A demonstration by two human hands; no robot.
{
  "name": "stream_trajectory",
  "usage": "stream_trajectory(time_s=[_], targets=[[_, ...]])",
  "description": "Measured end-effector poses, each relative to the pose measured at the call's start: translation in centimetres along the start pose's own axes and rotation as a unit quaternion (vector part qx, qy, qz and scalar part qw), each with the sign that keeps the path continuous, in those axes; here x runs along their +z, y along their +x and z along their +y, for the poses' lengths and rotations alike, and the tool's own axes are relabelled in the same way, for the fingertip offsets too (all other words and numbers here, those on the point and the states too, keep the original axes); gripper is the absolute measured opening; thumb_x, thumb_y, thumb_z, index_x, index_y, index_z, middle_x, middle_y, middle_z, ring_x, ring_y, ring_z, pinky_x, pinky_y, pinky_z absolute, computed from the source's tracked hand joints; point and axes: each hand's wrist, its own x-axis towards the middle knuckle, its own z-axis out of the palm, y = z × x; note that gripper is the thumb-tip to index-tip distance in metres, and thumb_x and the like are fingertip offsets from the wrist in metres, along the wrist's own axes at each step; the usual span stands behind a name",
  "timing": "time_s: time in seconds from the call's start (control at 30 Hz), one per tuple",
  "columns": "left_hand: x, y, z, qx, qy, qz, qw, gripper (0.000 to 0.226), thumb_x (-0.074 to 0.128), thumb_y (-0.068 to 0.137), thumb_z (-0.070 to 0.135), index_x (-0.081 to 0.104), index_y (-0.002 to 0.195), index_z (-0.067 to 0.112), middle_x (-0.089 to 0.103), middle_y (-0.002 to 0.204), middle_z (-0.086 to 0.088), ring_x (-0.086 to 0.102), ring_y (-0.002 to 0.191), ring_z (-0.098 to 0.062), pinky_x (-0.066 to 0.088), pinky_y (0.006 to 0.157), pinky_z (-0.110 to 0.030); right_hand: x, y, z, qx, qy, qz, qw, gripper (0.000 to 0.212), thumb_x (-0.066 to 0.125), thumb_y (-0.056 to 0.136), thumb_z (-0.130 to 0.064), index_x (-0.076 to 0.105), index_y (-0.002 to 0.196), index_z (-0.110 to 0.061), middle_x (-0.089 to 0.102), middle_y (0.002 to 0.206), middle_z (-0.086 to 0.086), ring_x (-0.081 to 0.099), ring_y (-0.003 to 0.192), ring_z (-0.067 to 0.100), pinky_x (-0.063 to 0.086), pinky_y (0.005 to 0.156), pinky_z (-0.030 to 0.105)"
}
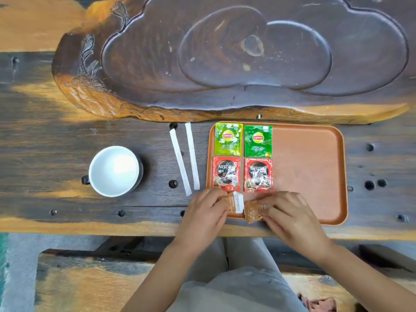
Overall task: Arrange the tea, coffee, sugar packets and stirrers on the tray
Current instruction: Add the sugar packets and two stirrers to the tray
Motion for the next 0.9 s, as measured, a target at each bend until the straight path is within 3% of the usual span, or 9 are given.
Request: stream_trajectory(time_s=[0.1, 0.23, 0.5, 0.73, 0.9], targets=[[0.0, -0.2, 0.1, 0.001, 0.010, -0.013, 1.000, 0.012, 0.054, 0.079, 0.019, 0.063, 0.078, 0.011, 0.065, 0.106, -0.003, 0.048, 0.106, -0.015, 0.036, 0.090, -0.027, 0.6, -0.3, -0.2, 0.015, -0.024, -0.003, 1.000, 0.009, 0.060, 0.083, -0.013, 0.069, 0.083, -0.011, 0.070, 0.098, 0.000, 0.059, 0.095, 0.023, 0.042, 0.075, 0.035], [-0.5, -1.0, 0.6, -0.008, 0.031, -0.031, 0.999, 0.021, 0.058, 0.079, 0.025, 0.065, 0.094, 0.013, 0.061, 0.120, -0.005, 0.045, 0.117, -0.018, 0.039, 0.096, -0.033, 0.8, -1.3, -0.9, 0.047, -0.029, 0.016, 0.998, 0.019, 0.058, 0.079, -0.012, 0.070, 0.094, -0.013, 0.069, 0.101, 0.003, 0.055, 0.099, 0.022, 0.040, 0.079, 0.033], [0.3, -2.5, 1.7, -0.014, 0.062, -0.071, 0.995, 0.040, 0.056, 0.077, 0.031, 0.059, 0.115, 0.019, 0.059, 0.117, -0.001, 0.046, 0.112, -0.017, 0.042, 0.092, -0.036, 1.9, -3.3, -2.0, 0.075, -0.054, -0.030, 0.995, 0.036, 0.052, 0.081, -0.016, 0.064, 0.114, -0.010, 0.065, 0.114, 0.010, 0.050, 0.107, 0.026, 0.039, 0.086, 0.035], [0.8, -2.9, 1.7, -0.006, 0.078, -0.067, 0.995, 0.037, 0.054, 0.080, 0.027, 0.062, 0.115, 0.017, 0.059, 0.121, -0.007, 0.043, 0.116, -0.021, 0.030, 0.099, -0.037, 2.4, -3.5, -3.0, 0.093, -0.082, -0.045, 0.991, 0.040, 0.062, 0.077, -0.015, 0.063, 0.116, -0.007, 0.062, 0.118, 0.014, 0.047, 0.119, 0.030, 0.038, 0.093, 0.041], [0.8, -2.8, 1.8, -0.010, 0.078, -0.069, 0.995, 0.036, 0.050, 0.081, 0.027, 0.061, 0.114, 0.018, 0.059, 0.121, -0.007, 0.041, 0.117, -0.020, 0.027, 0.101, -0.035, 2.4, -3.5, -2.7, 0.074, -0.043, -0.041, 0.995, 0.039, 0.051, 0.084, -0.018, 0.056, 0.122, -0.010, 0.061, 0.122, 0.015, 0.045, 0.122, 0.029, 0.037, 0.099, 0.042]])
